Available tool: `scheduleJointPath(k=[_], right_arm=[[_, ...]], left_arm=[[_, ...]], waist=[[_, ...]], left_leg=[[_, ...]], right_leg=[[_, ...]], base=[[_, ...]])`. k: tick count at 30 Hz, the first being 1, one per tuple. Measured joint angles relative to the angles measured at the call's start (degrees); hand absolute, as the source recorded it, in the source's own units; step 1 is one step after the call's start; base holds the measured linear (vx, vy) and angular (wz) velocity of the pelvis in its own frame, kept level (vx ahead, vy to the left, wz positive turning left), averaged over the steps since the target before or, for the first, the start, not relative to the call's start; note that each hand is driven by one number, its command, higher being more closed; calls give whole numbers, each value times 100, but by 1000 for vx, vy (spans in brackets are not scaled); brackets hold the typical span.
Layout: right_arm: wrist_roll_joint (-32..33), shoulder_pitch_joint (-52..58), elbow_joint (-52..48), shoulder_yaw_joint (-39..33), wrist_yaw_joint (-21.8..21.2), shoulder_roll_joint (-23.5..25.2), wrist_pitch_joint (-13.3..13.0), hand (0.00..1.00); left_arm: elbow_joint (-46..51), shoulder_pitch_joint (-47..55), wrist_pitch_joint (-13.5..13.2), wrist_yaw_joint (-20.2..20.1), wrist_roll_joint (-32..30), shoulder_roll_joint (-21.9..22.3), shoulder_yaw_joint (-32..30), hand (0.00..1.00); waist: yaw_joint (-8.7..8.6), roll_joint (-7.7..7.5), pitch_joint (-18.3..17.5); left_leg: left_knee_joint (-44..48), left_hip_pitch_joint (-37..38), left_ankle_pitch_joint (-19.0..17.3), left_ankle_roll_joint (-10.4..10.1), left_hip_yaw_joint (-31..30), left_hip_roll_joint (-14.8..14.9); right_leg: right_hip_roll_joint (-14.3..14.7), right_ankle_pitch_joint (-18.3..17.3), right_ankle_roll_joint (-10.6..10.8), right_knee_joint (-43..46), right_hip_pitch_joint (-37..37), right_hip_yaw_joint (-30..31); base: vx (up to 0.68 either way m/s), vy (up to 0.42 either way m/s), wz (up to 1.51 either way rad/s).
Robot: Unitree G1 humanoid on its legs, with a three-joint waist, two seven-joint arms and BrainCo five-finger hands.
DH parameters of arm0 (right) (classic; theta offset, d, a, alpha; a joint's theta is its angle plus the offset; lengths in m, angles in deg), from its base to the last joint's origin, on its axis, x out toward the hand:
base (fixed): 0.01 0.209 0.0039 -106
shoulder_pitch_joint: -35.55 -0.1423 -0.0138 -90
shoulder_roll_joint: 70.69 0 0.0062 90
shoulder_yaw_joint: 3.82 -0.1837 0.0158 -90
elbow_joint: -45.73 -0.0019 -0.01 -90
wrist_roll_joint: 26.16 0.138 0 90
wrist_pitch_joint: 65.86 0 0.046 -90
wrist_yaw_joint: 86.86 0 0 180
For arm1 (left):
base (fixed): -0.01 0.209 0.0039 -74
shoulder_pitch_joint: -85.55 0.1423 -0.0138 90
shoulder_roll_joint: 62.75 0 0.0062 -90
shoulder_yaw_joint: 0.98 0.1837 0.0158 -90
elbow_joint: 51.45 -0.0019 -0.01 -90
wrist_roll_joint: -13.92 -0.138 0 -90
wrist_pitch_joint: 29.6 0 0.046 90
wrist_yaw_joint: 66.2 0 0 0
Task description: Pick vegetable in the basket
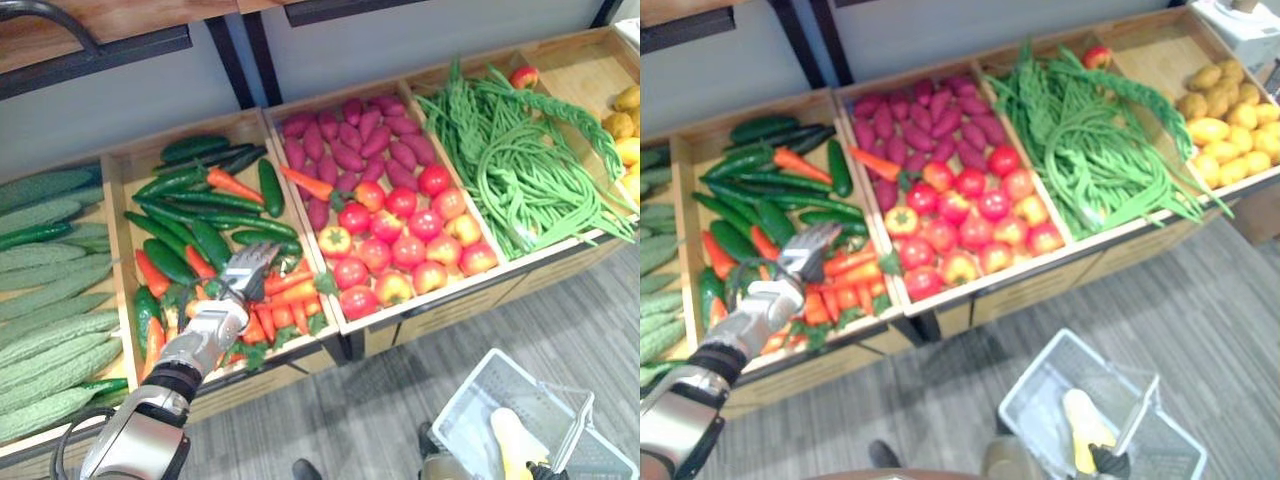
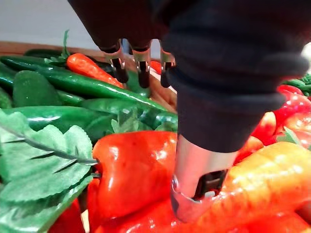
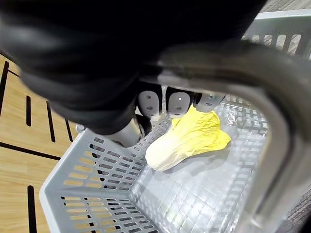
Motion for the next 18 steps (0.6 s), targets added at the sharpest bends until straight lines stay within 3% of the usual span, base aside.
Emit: scheduleJointPath(k=[6, 14, 15, 18], right_arm=[[0, -1, -46, -1, 1, 0, 2, 100], [0, -43, -64, -4, 43, 0, 4, 100], [-2, -66, -66, 3, 43, 0, 3, 100], [-4, -99, -69, 39, 43, -1, 1, 100]], left_arm=[[-147, 14, -27, -20, 0, 427, 55, 0], [-236, 56, -124, -12, 6, 460, 129, 0], [-236, 94, -128, 2, 6, 469, 129, 100], [-317, 106, -109, 117, 33, 603, -19, 100]], waist=[[-8, -2, 81], [6, 56, 120], [6, 55, 120], [7, 53, 122]], left_leg=[[-10, 5, -9, -11, 99, 18], [9, 19, -9, -18, 241, 70], [9, 19, -9, -18, 244, 81], [9, 18, -13, -22, 276, 115]], right_leg=[[32, 12, -10, 5, -68, 79], [76, 17, -15, 8, -114, 165], [76, 17, -15, 11, -115, 165], [80, 18, -15, 30, -143, 198]], base=[[-21, -10, -7], [34, -12, -7], [0, 0, 0], [-13, -9, -5]])
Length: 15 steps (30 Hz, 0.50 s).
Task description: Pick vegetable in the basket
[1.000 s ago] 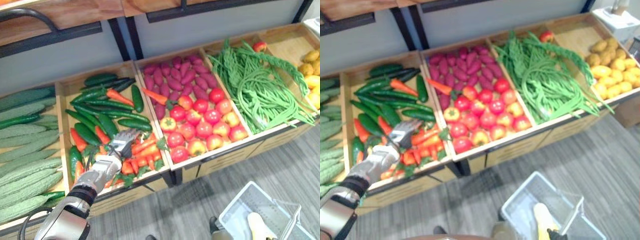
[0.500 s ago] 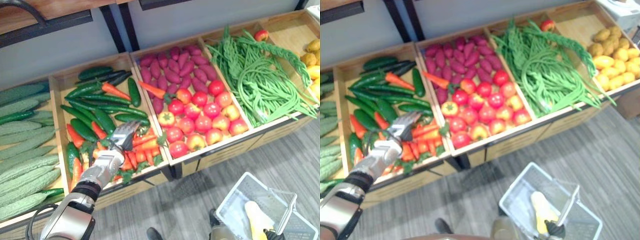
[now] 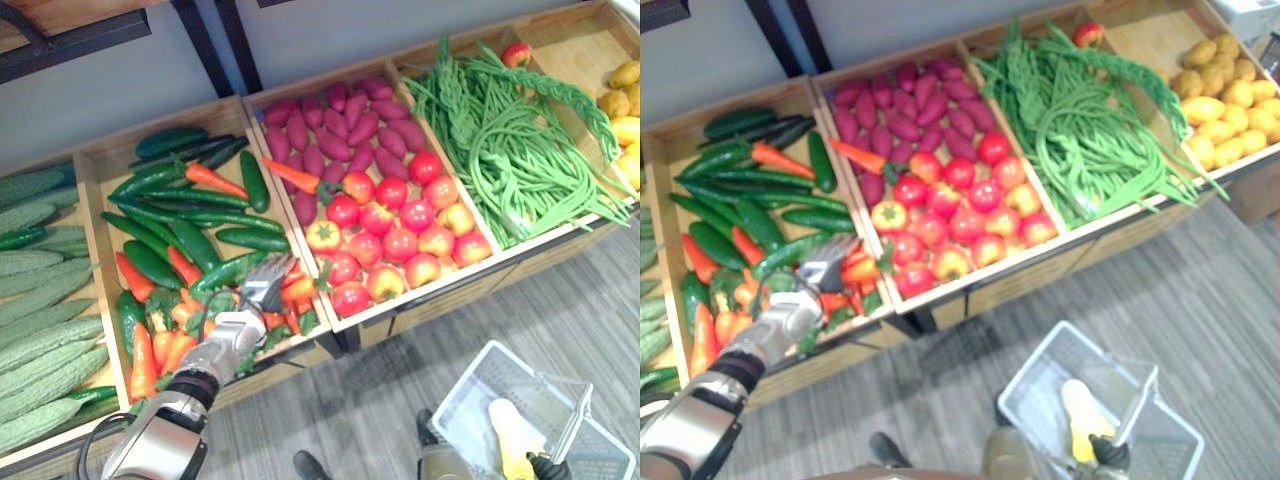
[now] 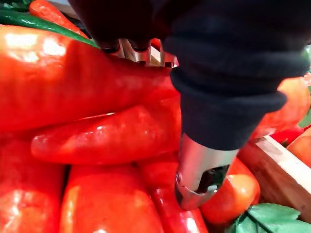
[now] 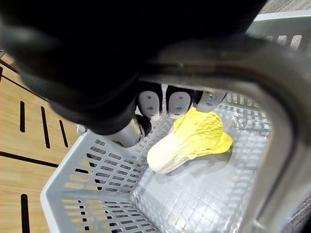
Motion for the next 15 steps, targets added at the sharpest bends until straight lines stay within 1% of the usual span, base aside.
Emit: scheduleJointPath(k=[2, 6, 9, 13, 15], right_arm=[[0, -8, -49, 99, 3, -2, -5, 100], [1, -7, -118, 161, 5, -3, -5, 100], [0, -3, -179, 187, 5, -3, -5, 100], [-3, -3, -181, 188, 6, -5, -4, 100], [-5, -5, -182, 193, 6, -4, -3, 100]], left_arm=[[-12, -2, 31, 75, 141, 33, -90, 100], [-123, -323, 171, 129, 144, 130, -283, 100], [-154, -431, 254, 134, 144, 156, -383, 100], [-180, -492, 291, 172, 144, 155, -438, 100], [-178, -506, 290, 209, 144, 176, -487, 100]], waist=[[5, -14, 8], [0, -42, 29], [-9, -76, 53], [-3, -85, 59], [7, -86, 59]], left_leg=[[-3, -14, -10, -12, 89, 5], [-34, -117, -9, -9, 141, 5], [-34, -105, -8, -8, 217, 11], [-13, -102, -1, -10, 238, 22], [-1, -102, 11, -11, 233, 48]], right_leg=[[15, 0, 0, 76, -103, 93], [31, 1, 0, 159, -279, 213], [55, 8, 9, 163, -281, 295], [76, 36, 9, 162, -308, 336], [102, 107, 10, 162, -325, 341]], base=[[-43, -6, -18], [-49, -7, -8], [-7, -2, -11], [36, 1, -4], [41, 0, 0]])
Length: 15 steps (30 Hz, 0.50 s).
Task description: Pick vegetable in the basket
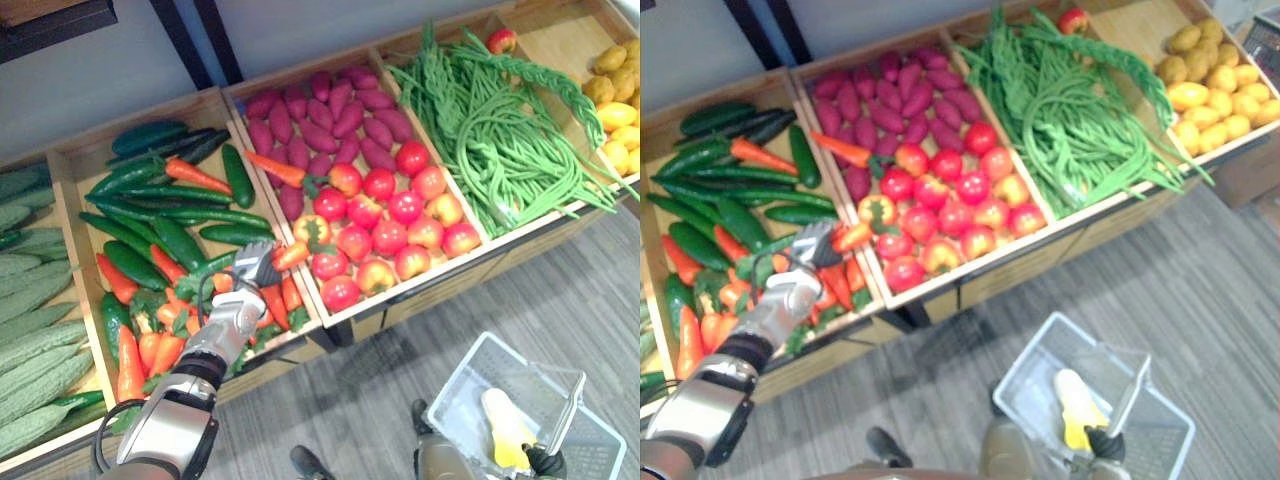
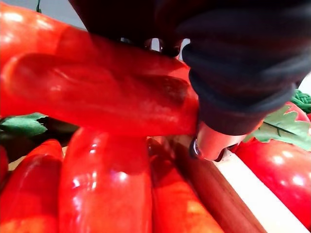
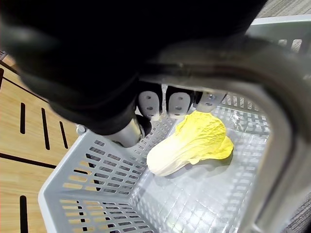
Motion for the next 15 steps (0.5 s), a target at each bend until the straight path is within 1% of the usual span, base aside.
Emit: scheduleJointPath(k=[2, 6, 11, 14, 15], right_arm=[[-2, 0, -3, 1, 0, 0, 0, 100], [-5, 2, -2, 2, 0, 1, 2, 100], [-6, 26, -3, -5, 1, 2, 12, 100], [-7, 62, -3, -32, 8, 6, 20, 100], [-7, 62, -3, -45, 23, 7, 23, 100]], left_arm=[[-12, -46, 16, 3, 0, 54, -53, 100], [-20, -97, 135, 0, -4, 73, -61, 100], [65, -113, 137, -19, -16, 82, -44, 100], [345, -46, 134, -120, -18, 89, -34, 100], [451, -34, 135, -128, -19, 89, -8, 100]], waist=[[1, -17, 9], [-12, -72, 44], [-16, -118, 86], [7, -122, 93], [7, -122, 93]], left_leg=[[1, 0, 3, 3, -12, 2], [0, 6, 29, 19, -116, 4], [-1, 61, 71, 47, -278, -9], [-35, 21, 79, 63, -445, -29], [-35, -22, 107, 100, -501, -48]], right_leg=[[-3, 10, -1, 4, 7, -3], [-15, 13, 0, 5, 56, -40], [-73, 11, 2, 5, 223, -225], [-127, 8, 4, 1, 308, -369], [-159, 7, 5, 1, 318, -459]], base=[[0, 0, 0], [-13, -1, 6], [-13, 4, 18], [-29, 11, 29], [-17, 11, 34]])
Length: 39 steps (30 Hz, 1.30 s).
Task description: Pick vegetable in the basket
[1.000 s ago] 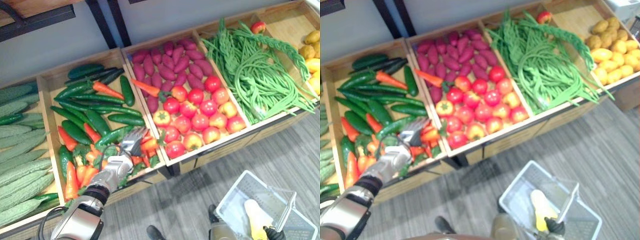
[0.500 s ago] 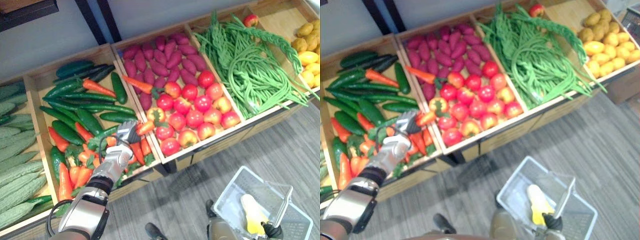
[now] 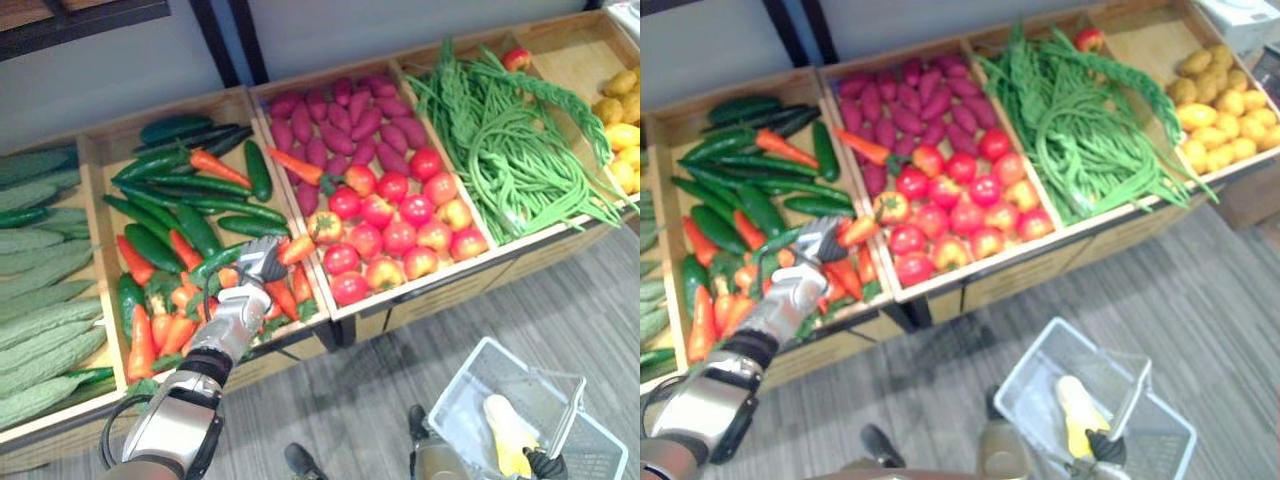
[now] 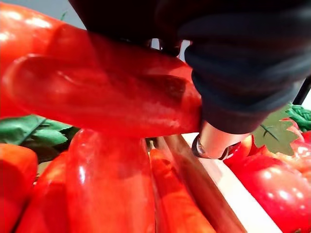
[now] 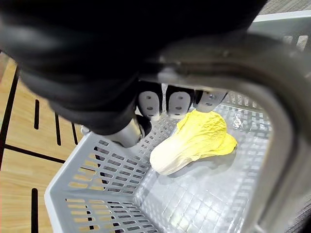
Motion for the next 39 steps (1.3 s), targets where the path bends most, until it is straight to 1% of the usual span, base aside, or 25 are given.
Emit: scheduleJointPath(k=[3, 4, 5, 7, 8, 10, 13, 14, 17, 19, 24, 26, 27, 30, 32, 34, 35, 37, 38, 39], right_arm=[[-5, 16, 0, -68, 13, 5, 20, 100], [-13, 50, -4, -121, 15, 7, 20, 100], [-14, 61, -3, -158, 14, 7, 22, 100], [-51, 61, -3, -251, 14, 5, 45, 100], [-195, 61, -14, -296, 13, 3, 45, 100], [-233, 66, -10, -446, 11, 2, 57, 100], [-431, 135, -2, -718, 3, -26, 174, 100], [-454, 167, 1, -857, -17, -60, 239, 100], [-464, 176, 23, -1007, -76, -205, 326, 100], [-635, 176, 32, -1135, -83, -321, 393, 100], [-683, 163, 23, -1214, -82, -630, 392, 100], [-706, 162, 18, -1214, -82, -686, 392, 100], [-837, 165, 7, -1223, -80, -713, 392, 100], [-899, 170, -2, -1222, -80, -731, 392, 100], [-1126, 178, -49, -1140, -85, -799, 400, 100], [-1162, 167, -127, -853, -117, -1000, 403, 100], [-1284, 174, -183, -735, -140, -1093, 403, 100], [-1567, 155, -449, -131, -332, -1578, 383, 100], [-1640, 135, -626, 156, -414, -1829, 326, 100], [-1843, 88, -877, 467, -525, -2144, 186, 100]], left_arm=[[374, 174, -2, -14, -2, -1, 85, 100], [691, 233, -12, -17, -3, -1, 108, 100], [824, 235, -13, -18, -3, -15, 130, 100], [1220, 261, -56, -25, -2, -85, 152, 100], [1533, 345, -101, -29, -2, -191, 219, 100], [1912, 464, -217, -65, -2, -320, 387, 100], [2410, 601, -436, -128, -2, -398, 635, 100], [2590, 652, -553, -180, -2, -439, 758, 100], [2810, 669, -701, -233, -3, -517, 905, 100], [2914, 669, -787, -234, -3, -559, 998, 100], [3023, 663, -828, -234, -34, -646, 1186, 100], [3054, 663, -877, -235, -45, -697, 1242, 100], [3057, 660, -889, -235, -45, -699, 1264, 100], [3115, 611, -895, -235, -44, -700, 1341, 100], [3249, 552, -958, -235, -43, -711, 1509, 100], [3277, 531, -1013, -235, -42, -776, 1668, 100], [3277, 508, -1033, -235, -42, -797, 1734, 100], [3281, 464, -1155, -234, -34, -890, 1915, 100], [3314, 460, -1209, -235, -30, -952, 1992, 100], [3404, 454, -1269, -235, -27, -1025, 2083, 100]], waist=[[36, -1, -1], [135, -5, -3], [160, -5, -3], [164, -3, -12], [171, -11, -29], [178, 1, -68], [196, 4, -287], [202, -1, -429], [200, -9, -547], [194, -14, -584], [161, -39, -736], [166, -58, -741], [156, -76, -762], [136, -111, -785], [128, -168, -815], [112, -178, -820], [112, -178, -820], [101, -180, -819], [99, -179, -820], [95, -175, -820]], left_leg=[[0, 49, 16, 20, -138, -15], [0, 55, 20, 26, -173, -27], [-1, 52, 26, 35, -201, -35], [-2, 34, 51, 69, -295, -49], [-2, 58, 55, 74, -298, -60], [-3, 119, 45, 76, -297, -86], [-3, 132, 17, 78, -293, -111], [-3, 142, 14, 73, -285, -107], [-3, 234, 25, 88, -245, -106], [-3, 306, 18, 80, -205, -105], [-4, 364, -8, 44, -53, -94], [-4, 416, -11, 41, 17, -89], [-4, 430, -12, 39, 47, -89], [-4, 435, -12, 43, 67, -93], [-3, 466, -15, 44, 180, -95], [-2, 540, -37, 27, 321, -109], [-2, 570, -46, 18, 378, -114], [-1, 738, -98, -32, 682, -107], [-1, 816, -130, -69, 849, -96], [-1, 915, -186, -125, 1062, -84]], right_leg=[[-38, 0, -1, -3, 158, -129], [-56, -1, -1, -3, 194, -161], [-65, -1, -1, -5, 203, -183], [-92, -1, -1, -9, 257, -281], [-102, -1, -1, -10, 288, -283], [-126, -1, 0, -23, 372, -287], [-127, 0, 2, -105, 441, -289], [-120, 1, 2, -105, 447, -284], [-107, 3, 3, -105, 512, -243], [-99, 6, 8, -108, 553, -201], [-60, 38, 51, -157, 530, -57], [-42, 38, 52, -162, 531, 10], [-37, 41, 56, -170, 529, 43], [-37, 46, 64, -183, 526, 65], [-25, 82, 75, -183, 478, 181], [-10, 102, 83, -183, 455, 313], [-1, 112, 87, -183, 440, 383], [73, 159, 82, -184, 390, 656], [120, 175, 79, -184, 365, 815], [187, 196, 80, -187, 327, 1021]], base=[[-3, 15, 28], [-9, 12, 15], [-8, 14, 26], [-5, 8, 22], [-4, 16, 6], [0, 0, 0], [0, 0, 0], [0, 0, 0], [26, 1, -6], [-5, 1, -11], [-3, -4, -15], [14, -4, -17], [12, -2, -12], [29, 1, -6], [41, 7, -20], [38, 13, -34], [43, 17, -48], [20, 15, -66], [-4, 6, -90], [-1, 0, -101]])
